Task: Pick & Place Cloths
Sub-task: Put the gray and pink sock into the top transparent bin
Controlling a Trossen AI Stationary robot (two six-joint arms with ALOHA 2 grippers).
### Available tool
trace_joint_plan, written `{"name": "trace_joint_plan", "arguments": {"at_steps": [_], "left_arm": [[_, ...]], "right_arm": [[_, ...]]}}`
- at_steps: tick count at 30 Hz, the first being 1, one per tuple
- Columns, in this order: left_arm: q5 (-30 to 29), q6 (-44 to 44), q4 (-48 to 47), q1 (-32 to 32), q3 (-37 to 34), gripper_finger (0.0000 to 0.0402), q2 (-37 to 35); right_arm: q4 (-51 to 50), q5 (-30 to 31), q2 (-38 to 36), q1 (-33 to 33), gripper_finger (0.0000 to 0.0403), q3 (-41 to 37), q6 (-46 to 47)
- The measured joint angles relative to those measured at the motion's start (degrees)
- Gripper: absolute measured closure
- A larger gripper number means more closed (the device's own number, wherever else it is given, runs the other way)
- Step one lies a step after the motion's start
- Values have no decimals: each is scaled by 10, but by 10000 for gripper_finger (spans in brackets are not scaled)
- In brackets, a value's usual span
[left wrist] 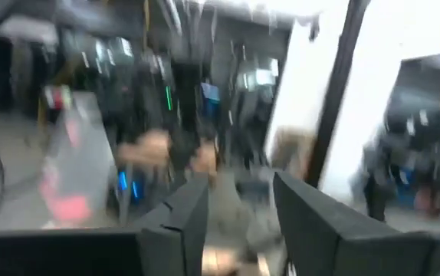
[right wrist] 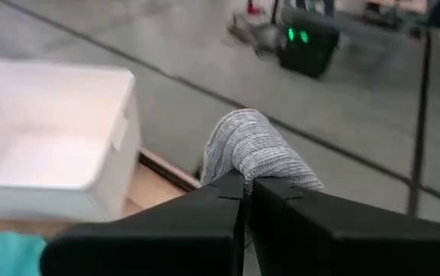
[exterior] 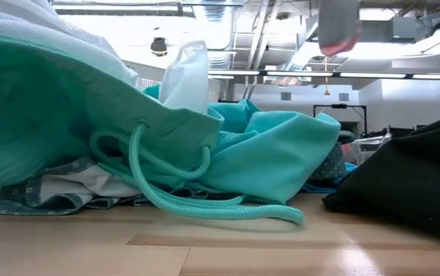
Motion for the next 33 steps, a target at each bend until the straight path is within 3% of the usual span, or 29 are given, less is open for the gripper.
{"name": "trace_joint_plan", "arguments": {"at_steps": [3, 8, 11, 16, 23, 27, 33], "left_arm": [[-2, 31, 0, 19, 43, 302, -23], [1, 121, -1, 45, 105, 359, -50], [0, 147, -14, 68, 136, 393, -52], [-1, 136, -79, 94, 156, 396, -54], [-1, 50, -265, 96, 154, 400, -36], [-1, -7, -301, 96, 154, 400, -20], [-2, -19, -389, 87, 154, 400, 8]], "right_arm": [[-35, -28, 5, -70, 403, -10, -5], [-34, -63, 9, -164, 403, -95, -38], [7, -110, 9, -219, 403, -168, -66], [139, -221, 5, -310, 403, -290, -114], [311, -294, 32, -341, 403, -418, -121], [328, -313, 73, -349, 403, -436, -119], [319, -313, 132, -345, 392, -436, -125]]}}
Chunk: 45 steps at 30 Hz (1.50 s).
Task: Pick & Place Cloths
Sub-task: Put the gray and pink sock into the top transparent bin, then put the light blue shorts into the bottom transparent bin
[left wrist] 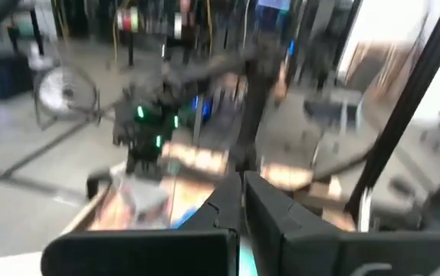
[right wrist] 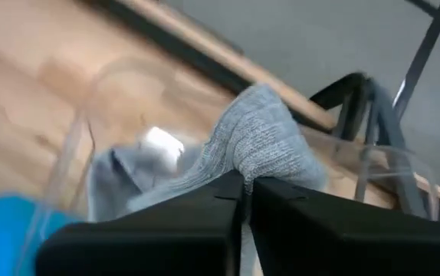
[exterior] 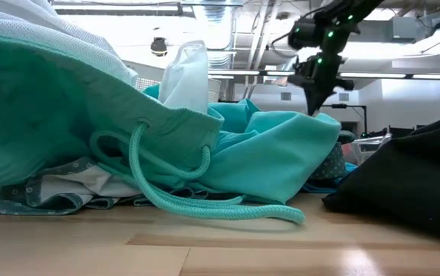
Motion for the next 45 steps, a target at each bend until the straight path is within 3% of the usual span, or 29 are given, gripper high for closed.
{"name": "trace_joint_plan", "arguments": {"at_steps": [6, 12, 15, 19, 23, 26, 29, 33, 38, 41, 45], "left_arm": [[1, -26, -83, -26, -1, 378, 47], [4, -41, -79, -69, -60, 304, 101], [4, -70, -61, -92, -106, 267, 134], [-1, -114, -21, -118, -166, 236, 184], [-4, -150, 24, -129, -198, 228, 229], [-22, -118, 62, -132, -205, 227, 264], [-26, -35, 83, -131, -205, 227, 286], [-11, 20, 94, -133, -156, 227, 286], [-3, 64, 97, -147, -67, 227, 234], [-4, 88, 107, -152, -12, 227, 191], [-60, 111, 110, -176, 28, 227, 140]], "right_arm": [[-102, 2, 17, -2, 291, 58, -31], [-218, -3, -9, 17, 158, 171, -39], [-260, -3, -30, 37, 124, 242, -39], [-302, -22, -71, 89, 119, 331, 4], [-332, -92, -115, 169, 121, 400, 86], [-327, -131, -154, 260, 121, 418, 148], [-311, -132, -177, 383, 121, 418, 205], [-286, -87, -176, 557, 121, 418, 305], [-277, 15, -115, 746, 122, 417, 377], [-279, 64, -59, 817, 122, 416, 378], [-279, 88, 4, 846, 122, 416, 385]]}}
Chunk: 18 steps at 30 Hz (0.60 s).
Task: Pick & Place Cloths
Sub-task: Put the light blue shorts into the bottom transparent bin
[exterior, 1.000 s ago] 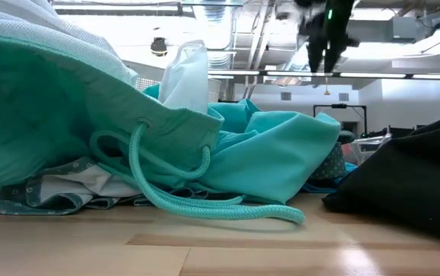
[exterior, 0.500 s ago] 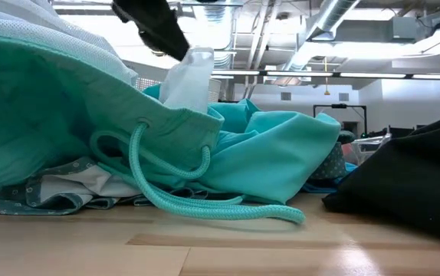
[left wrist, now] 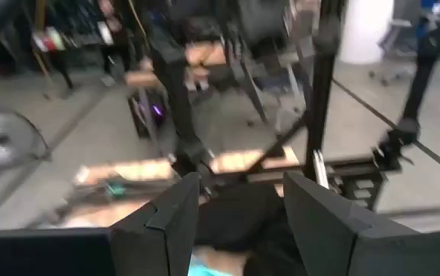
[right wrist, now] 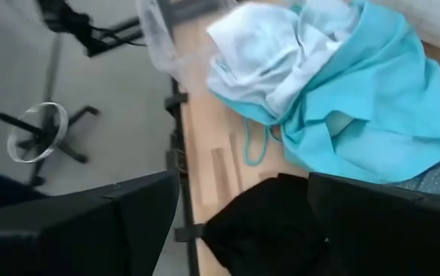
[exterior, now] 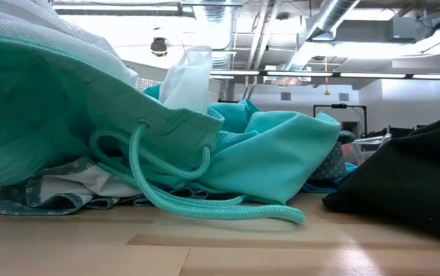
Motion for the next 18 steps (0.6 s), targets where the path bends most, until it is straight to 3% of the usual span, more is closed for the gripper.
{"name": "trace_joint_plan", "arguments": {"at_steps": [6, 10, 13, 18], "left_arm": [[-45, 27, -65, -9, 3, 227, -35], [-66, 30, -179, 5, 2, 226, -5], [-36, 41, -234, 35, 0, 220, 34], [22, 69, -267, 97, 1, 197, 96]], "right_arm": [[0, -6, 62, 5, 122, 0, 57], [7, -84, 79, 5, 122, 0, 75], [34, -137, 79, 5, 122, 0, 103], [72, -127, 76, 9, 122, 1, 116]]}}
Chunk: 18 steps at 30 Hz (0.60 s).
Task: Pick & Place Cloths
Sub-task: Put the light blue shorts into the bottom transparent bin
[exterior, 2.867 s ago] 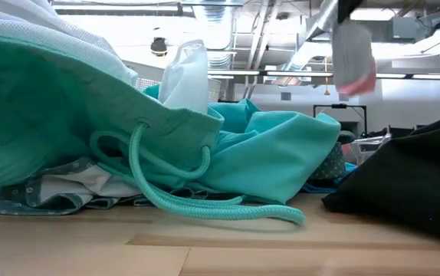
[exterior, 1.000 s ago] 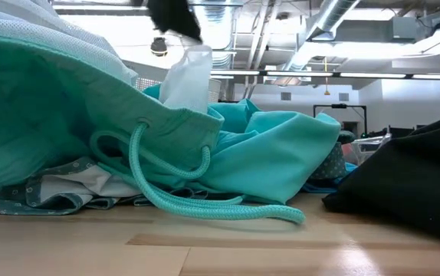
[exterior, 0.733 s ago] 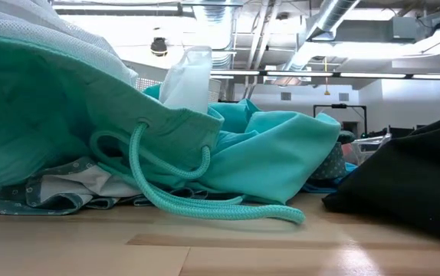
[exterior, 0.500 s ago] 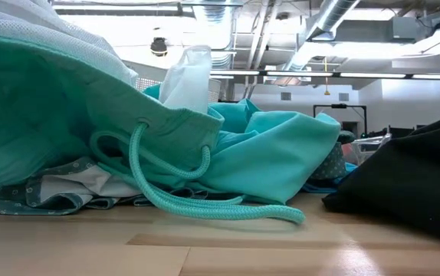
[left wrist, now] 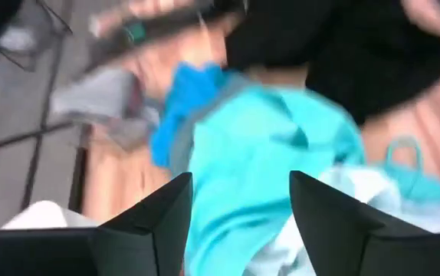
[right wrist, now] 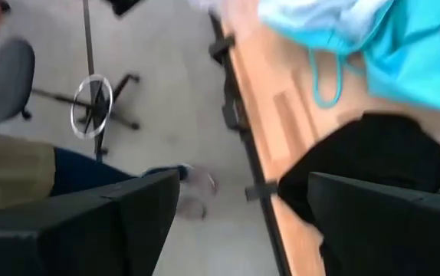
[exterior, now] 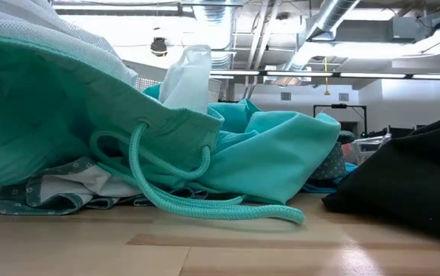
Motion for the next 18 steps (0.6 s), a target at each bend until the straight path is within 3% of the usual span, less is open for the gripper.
{"name": "trace_joint_plan", "arguments": {"at_steps": [6, 12, 18], "left_arm": [[92, 103, -57, 67, 0, 175, 49], [171, 113, -68, 130, -3, 165, 67], [204, 140, -57, 153, -70, 165, 67]], "right_arm": [[4, 51, 2, -2, 122, 0, 0], [12, 72, 3, 3, 122, 0, 61], [37, 118, 14, 15, 122, 0, 75]]}}
